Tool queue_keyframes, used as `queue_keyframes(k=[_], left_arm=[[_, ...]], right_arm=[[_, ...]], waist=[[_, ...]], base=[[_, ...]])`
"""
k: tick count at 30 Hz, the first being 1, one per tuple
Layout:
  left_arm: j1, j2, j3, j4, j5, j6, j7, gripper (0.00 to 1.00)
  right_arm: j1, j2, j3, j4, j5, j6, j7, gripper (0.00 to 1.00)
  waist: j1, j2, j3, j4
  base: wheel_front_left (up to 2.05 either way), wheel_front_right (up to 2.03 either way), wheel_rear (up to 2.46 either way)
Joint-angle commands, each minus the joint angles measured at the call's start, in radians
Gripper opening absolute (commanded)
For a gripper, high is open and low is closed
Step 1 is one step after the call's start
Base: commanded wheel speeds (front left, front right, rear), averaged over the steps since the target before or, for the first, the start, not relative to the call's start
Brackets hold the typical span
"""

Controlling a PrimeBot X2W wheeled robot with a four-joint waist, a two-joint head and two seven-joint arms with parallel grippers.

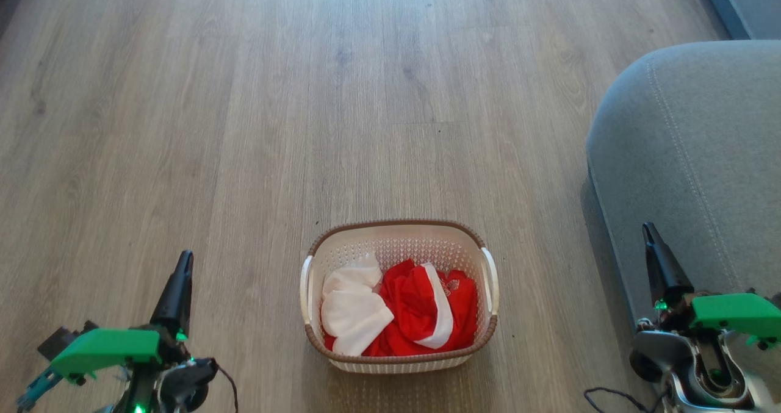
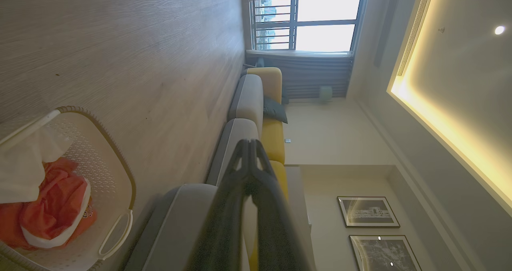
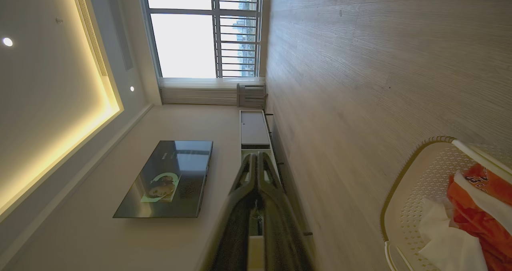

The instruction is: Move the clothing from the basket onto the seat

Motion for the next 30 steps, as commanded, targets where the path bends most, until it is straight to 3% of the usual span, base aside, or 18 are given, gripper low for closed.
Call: queue_keyframes(k=[1,30], left_arm=[[-0.048,0.009,0.034,-0.034,-0.007,-0.002,0.007,0.0],[-0.048,0.009,0.034,-0.034,-0.007,-0.002,0.007,0.0]], right_arm=[[-0.02,-0.004,0.017,-0.04,0.006,0.001,0.004,0.0],[-0.02,-0.004,0.017,-0.04,0.006,0.001,0.004,0.0]], waist=[[0.0,0.0,0.0,0.0],[0.0,0.0,0.0,0.0]], base=[[0.0,0.0,0.0],[0.0,0.0,0.0]])
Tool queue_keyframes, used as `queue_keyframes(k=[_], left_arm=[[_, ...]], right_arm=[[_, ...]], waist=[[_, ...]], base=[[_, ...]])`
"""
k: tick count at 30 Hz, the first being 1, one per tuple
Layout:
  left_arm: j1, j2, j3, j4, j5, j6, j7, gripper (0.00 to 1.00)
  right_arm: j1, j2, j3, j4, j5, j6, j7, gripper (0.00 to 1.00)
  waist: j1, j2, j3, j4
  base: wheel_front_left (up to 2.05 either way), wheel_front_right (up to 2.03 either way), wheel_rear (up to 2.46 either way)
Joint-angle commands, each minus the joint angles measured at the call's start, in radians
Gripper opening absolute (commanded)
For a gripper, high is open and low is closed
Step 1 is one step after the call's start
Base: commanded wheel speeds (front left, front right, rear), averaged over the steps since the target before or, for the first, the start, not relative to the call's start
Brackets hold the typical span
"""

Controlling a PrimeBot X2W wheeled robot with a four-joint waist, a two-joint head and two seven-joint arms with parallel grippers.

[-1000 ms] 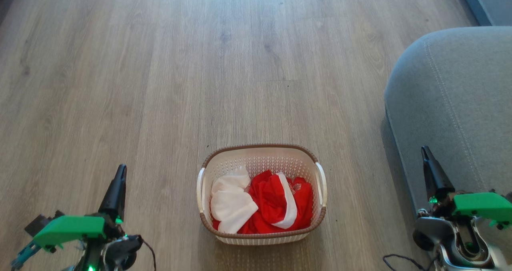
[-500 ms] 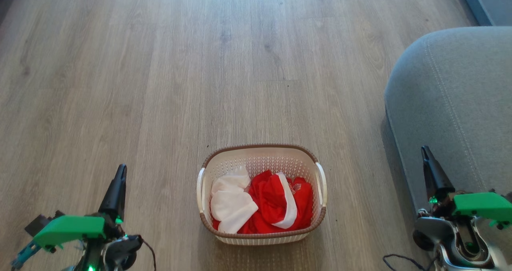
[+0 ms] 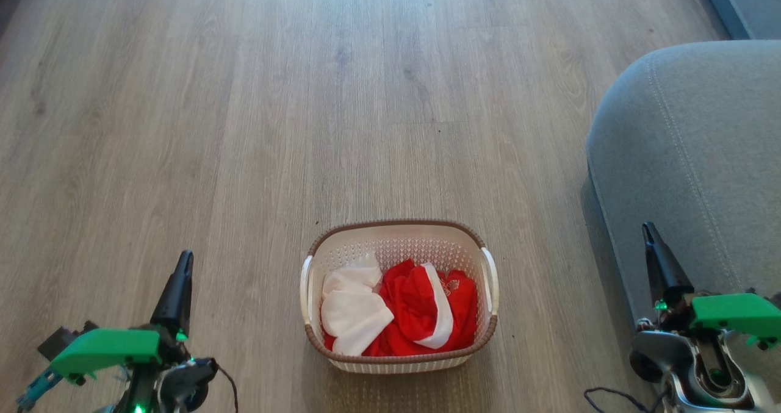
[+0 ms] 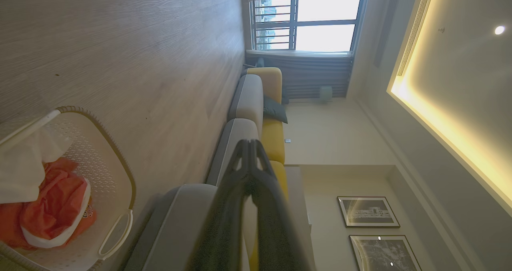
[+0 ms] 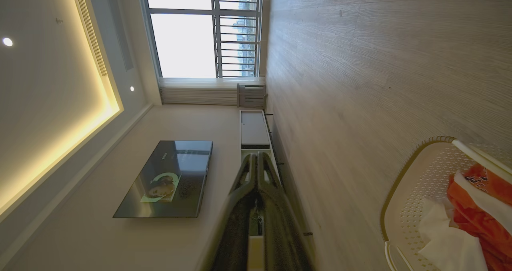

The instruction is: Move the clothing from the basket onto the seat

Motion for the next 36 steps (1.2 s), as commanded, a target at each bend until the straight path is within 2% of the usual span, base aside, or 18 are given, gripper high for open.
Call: queue_keyframes(k=[1,12,13,17,36], left_arm=[[-0.048,0.009,0.034,-0.034,-0.007,-0.002,0.007,0.0],[-0.048,0.009,0.034,-0.034,-0.007,-0.002,0.007,0.0],[0.0,0.0,0.0,0.0,0.0,0.0,0.0,1.0],[0.026,-0.004,-0.006,0.051,0.001,0.0,-0.002,1.0],[-0.042,0.015,-0.04,0.072,0.065,0.0,-0.058,1.0]], right_arm=[[-0.02,-0.004,0.017,-0.04,0.006,0.001,0.004,0.0],[-0.02,-0.004,0.017,-0.04,0.006,0.001,0.004,0.0],[0.0,0.0,0.0,0.0,0.0,0.0,0.0,1.0],[0.015,0.006,0.005,0.057,0.0,0.0,0.0,1.0],[-0.06,-0.02,0.075,0.078,-0.064,0.0,-0.054,1.0]], waist=[[0.0,0.0,0.0,0.0],[0.0,0.0,0.0,0.0],[0.0,0.0,0.0,0.0],[0.0,0.0,0.0,0.0],[0.0,0.0,0.004,0.0]], base=[[0.0,0.0,0.0],[0.0,0.0,0.0],[0.0,0.0,0.0],[0.0,0.0,0.0],[0.0,0.0,0.0]])
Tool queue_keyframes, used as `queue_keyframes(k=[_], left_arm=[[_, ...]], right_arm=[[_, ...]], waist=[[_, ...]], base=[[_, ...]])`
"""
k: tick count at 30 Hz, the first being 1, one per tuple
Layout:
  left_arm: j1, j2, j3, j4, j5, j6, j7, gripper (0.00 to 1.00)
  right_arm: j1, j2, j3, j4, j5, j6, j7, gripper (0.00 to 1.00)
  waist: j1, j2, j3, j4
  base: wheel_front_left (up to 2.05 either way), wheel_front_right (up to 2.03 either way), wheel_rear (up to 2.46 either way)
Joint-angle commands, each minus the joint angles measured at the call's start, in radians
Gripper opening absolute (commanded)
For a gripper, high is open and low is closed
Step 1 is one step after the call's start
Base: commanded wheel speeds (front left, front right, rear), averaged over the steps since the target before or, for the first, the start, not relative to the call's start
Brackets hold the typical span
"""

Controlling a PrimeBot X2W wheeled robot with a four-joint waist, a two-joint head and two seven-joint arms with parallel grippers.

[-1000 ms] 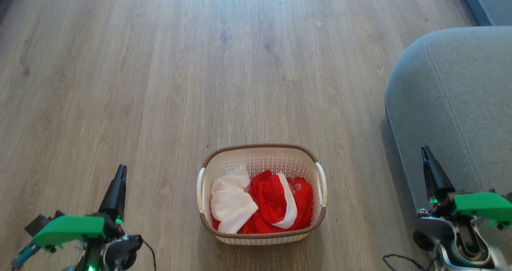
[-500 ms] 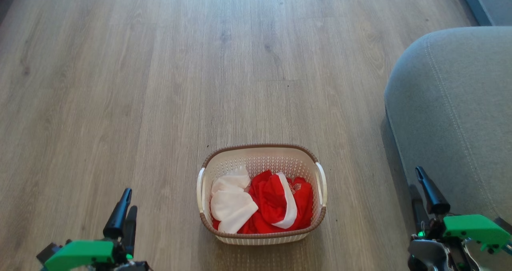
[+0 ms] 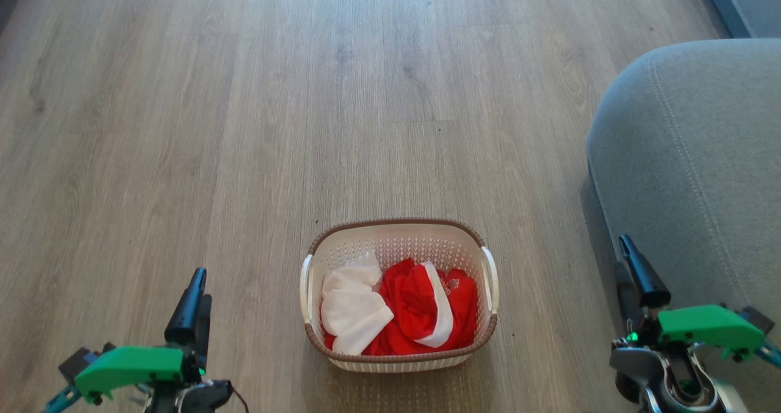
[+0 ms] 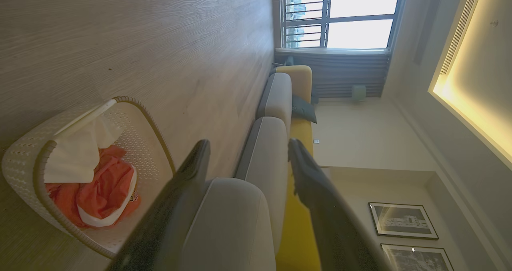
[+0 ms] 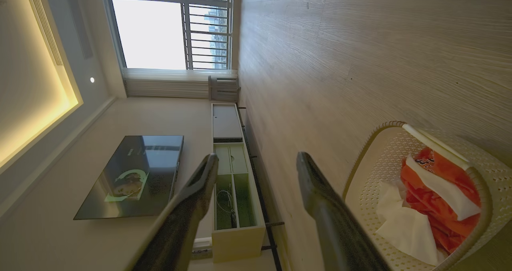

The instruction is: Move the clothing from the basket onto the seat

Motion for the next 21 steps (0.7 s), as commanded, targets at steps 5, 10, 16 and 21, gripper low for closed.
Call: queue_keyframes(k=[5,10,16,21], left_arm=[[-0.075,0.021,0.003,-0.021,0.06,-0.001,-0.023,1.0],[-0.093,0.024,0.003,-0.016,0.123,-0.001,-0.037,1.0],[-0.111,0.026,-0.001,-0.009,0.199,-0.002,-0.052,1.0],[-0.129,0.026,-0.001,-0.007,0.28,-0.002,-0.067,1.0]], right_arm=[[-0.086,-0.034,0.036,-0.01,-0.047,0.0,-0.026,1.0],[-0.112,-0.042,0.053,0.003,-0.102,0.0,-0.041,1.0],[-0.136,-0.044,0.063,0.016,-0.171,0.0,-0.056,1.0],[-0.16,-0.048,0.078,0.028,-0.247,0.0,-0.071,1.0]], waist=[[0.0,0.0,0.001,0.0],[0.0,0.0,0.003,0.0],[0.0,0.0,0.005,0.0],[0.0,0.0,0.008,0.0]], base=[[0.0,0.0,0.0],[0.0,0.0,0.0],[0.0,0.0,0.0],[0.0,0.0,0.0]])
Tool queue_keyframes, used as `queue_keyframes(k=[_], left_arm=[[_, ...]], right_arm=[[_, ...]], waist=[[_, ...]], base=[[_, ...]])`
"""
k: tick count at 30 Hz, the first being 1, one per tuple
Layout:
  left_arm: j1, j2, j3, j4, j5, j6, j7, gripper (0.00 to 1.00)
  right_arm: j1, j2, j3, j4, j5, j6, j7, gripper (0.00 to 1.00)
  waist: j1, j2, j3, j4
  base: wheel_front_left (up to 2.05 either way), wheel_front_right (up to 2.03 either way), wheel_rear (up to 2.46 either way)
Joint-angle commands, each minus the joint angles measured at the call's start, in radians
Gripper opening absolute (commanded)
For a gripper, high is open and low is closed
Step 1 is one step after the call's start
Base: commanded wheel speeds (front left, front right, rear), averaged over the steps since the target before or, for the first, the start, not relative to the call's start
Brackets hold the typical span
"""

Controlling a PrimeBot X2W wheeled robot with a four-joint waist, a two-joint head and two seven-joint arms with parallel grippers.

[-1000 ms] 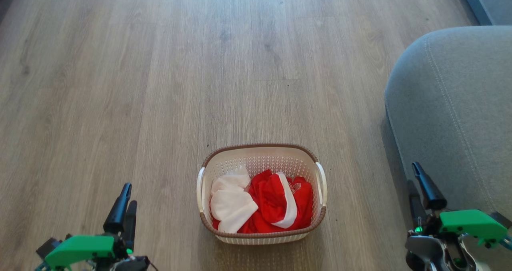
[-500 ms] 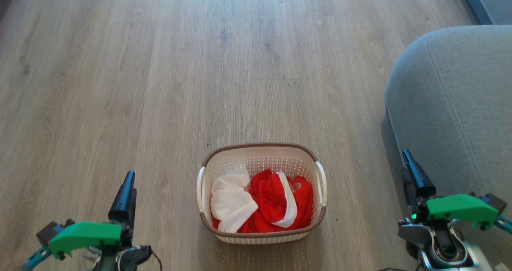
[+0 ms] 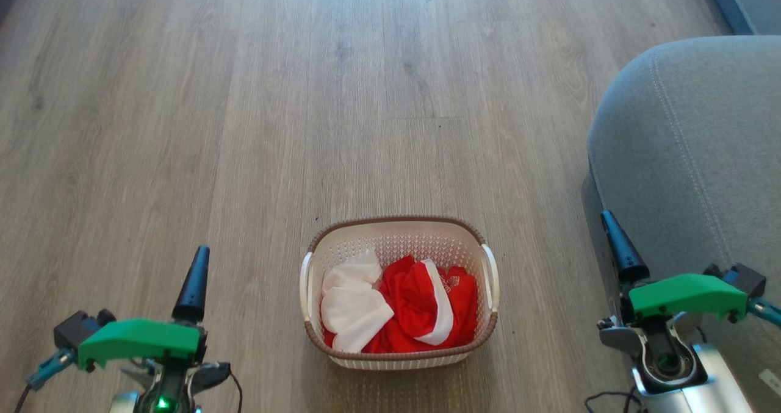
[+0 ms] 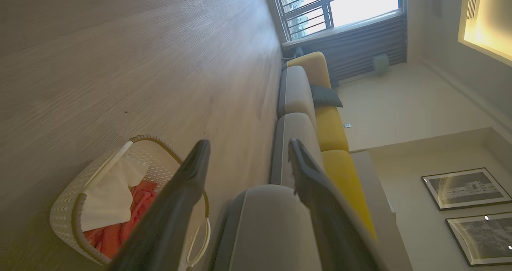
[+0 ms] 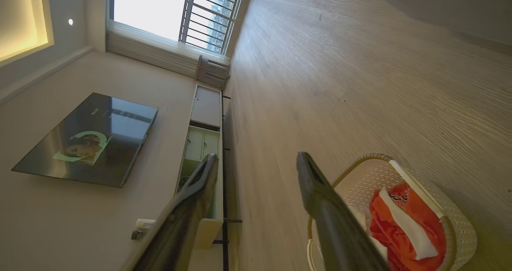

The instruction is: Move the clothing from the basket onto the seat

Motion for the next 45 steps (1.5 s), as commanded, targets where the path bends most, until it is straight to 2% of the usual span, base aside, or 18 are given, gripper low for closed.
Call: queue_keyframes(k=[1,21,45], left_arm=[[-0.068,0.02,0.005,-0.025,0.038,-0.001,-0.012,1.0],[-0.133,0.031,-0.012,-0.005,0.388,0.001,-0.07,1.0],[-0.201,0.027,0.005,0.023,0.745,0.057,-0.141,1.0]], right_arm=[[-0.073,-0.022,0.012,-0.023,-0.035,0.0,-0.014,1.0],[-0.159,-0.029,0.075,0.044,-0.333,0.0,-0.073,1.0],[-0.27,-0.047,0.147,0.141,-0.642,0.001,-0.144,1.0]], waist=[[0.0,0.0,0.001,0.0],[0.0,0.0,0.008,0.001],[0.0,0.0,0.016,0.001]], base=[[0.0,0.0,0.0],[0.0,0.0,0.0],[0.0,0.0,0.0]])
